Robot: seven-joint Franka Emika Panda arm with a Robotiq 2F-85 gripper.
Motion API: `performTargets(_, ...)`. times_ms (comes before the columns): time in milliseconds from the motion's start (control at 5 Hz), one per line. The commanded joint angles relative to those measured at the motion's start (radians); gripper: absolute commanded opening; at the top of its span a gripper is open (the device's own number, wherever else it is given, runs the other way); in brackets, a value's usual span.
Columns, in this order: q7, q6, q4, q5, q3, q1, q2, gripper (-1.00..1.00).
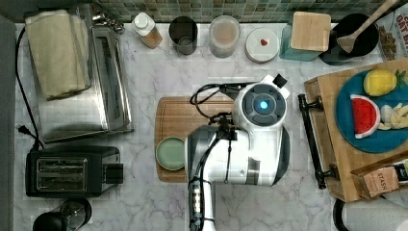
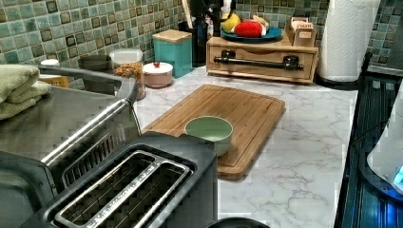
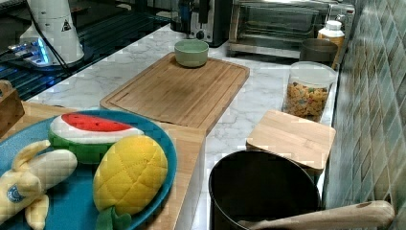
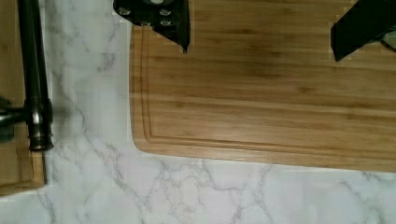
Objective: Open the drawer.
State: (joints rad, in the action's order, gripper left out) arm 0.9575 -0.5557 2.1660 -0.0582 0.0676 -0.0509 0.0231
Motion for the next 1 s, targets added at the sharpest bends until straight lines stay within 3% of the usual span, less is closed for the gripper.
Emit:
performTargets(200, 0.292, -0.198, 0.115, -0.078, 0.111, -0.105, 0.057, 1.00)
performTargets(600, 0.439, -0.272, 0.114, -0.097, 0.194, -0.113, 0.020, 1.00)
performTargets(1000, 0.466, -0.424, 0.150, -0.128, 0.209, -0.122, -0.036, 1.00)
